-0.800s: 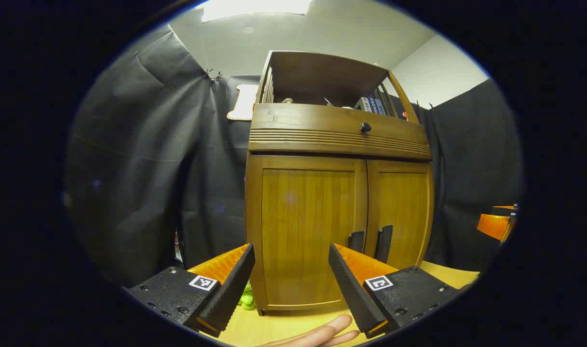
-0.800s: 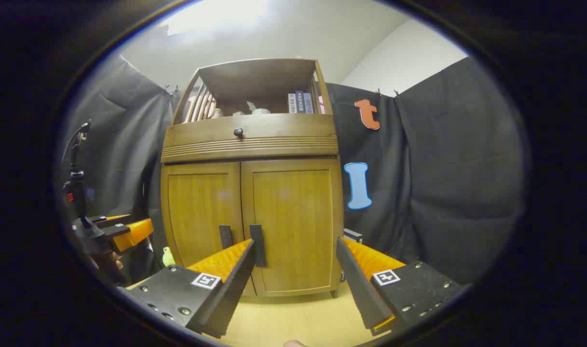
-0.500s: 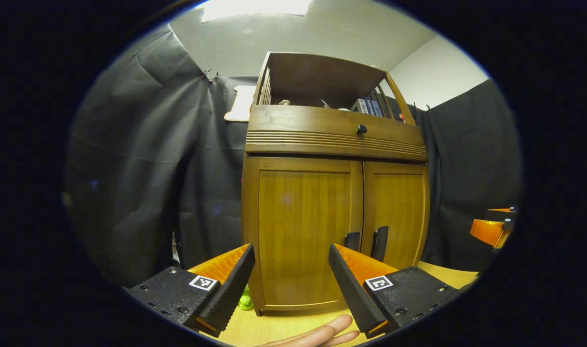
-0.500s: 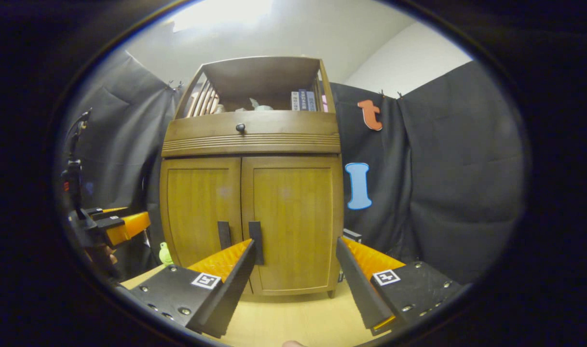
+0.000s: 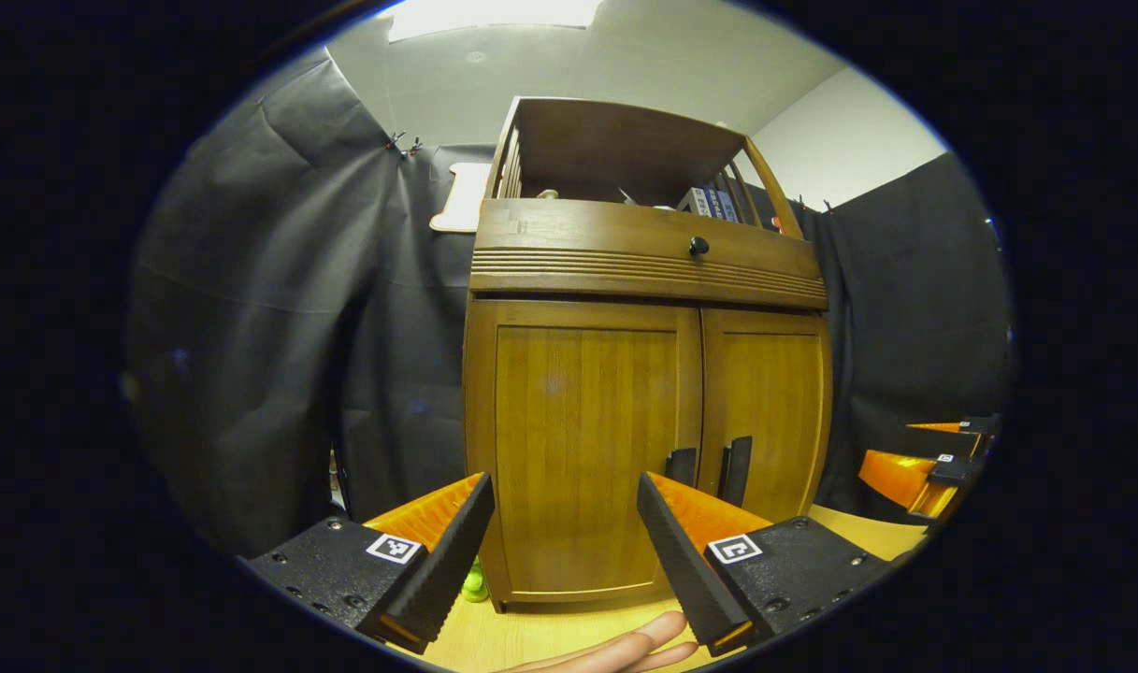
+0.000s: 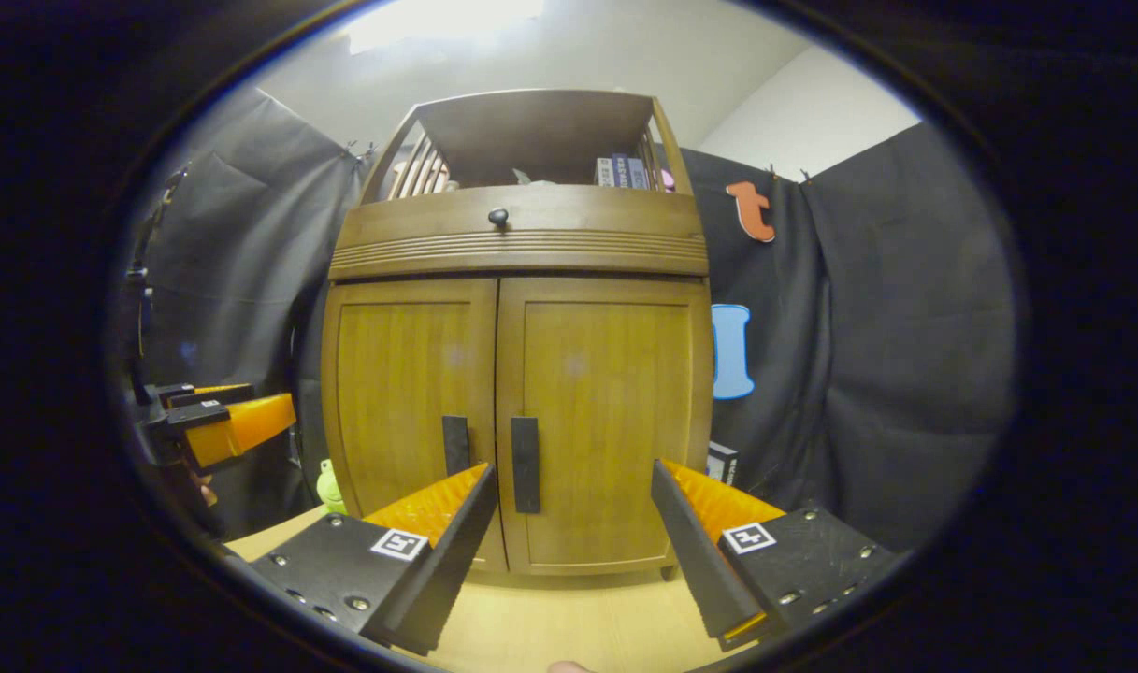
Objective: Open the right door of the double-door shoe cabinet with the right hand, and open the left door with the left hand.
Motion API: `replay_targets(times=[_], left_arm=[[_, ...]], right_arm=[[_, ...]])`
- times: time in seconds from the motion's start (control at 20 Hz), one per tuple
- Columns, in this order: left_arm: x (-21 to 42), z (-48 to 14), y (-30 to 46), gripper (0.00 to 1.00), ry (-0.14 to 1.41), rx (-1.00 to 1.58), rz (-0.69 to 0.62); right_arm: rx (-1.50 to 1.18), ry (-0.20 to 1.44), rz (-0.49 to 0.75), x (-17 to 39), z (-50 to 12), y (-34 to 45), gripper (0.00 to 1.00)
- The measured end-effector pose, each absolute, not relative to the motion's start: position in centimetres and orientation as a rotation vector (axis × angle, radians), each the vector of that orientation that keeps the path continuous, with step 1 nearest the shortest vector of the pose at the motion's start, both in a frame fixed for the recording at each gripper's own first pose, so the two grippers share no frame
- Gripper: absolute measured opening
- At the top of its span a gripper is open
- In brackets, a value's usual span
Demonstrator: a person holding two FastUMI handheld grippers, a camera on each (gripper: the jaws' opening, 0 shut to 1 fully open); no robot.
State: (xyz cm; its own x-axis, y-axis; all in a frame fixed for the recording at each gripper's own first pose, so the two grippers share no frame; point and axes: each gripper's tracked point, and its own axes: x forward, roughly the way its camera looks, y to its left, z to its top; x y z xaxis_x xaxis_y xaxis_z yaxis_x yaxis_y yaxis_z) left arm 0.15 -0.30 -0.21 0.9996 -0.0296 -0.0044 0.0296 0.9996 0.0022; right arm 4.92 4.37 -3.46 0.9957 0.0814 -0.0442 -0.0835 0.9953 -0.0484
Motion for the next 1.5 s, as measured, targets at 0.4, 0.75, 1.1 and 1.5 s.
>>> replay_targets(times=[0.4,0.75,1.1,1.5], left_arm=[[0.5,-0.3,-0.3,0.92,0.006,-0.005,-0.036],[0.0,-1.1,-1.8,0.93,0.046,-0.031,-0.043],[-0.9,-0.6,-4.4,0.92,0.016,-0.001,-0.101],[-0.3,-1.6,-5.4,0.92,0.035,0.025,-0.11]], right_arm=[[-0.047,0.074,0.126,11.4,-6.2,7.1,1.0],[-0.032,0.15,0.176,16.9,-11.0,10.7,0.94],[-0.021,0.168,0.146,20.5,-12.8,11.0,0.98],[-0.01,0.181,0.229,21.6,-12.5,10.9,0.46]])
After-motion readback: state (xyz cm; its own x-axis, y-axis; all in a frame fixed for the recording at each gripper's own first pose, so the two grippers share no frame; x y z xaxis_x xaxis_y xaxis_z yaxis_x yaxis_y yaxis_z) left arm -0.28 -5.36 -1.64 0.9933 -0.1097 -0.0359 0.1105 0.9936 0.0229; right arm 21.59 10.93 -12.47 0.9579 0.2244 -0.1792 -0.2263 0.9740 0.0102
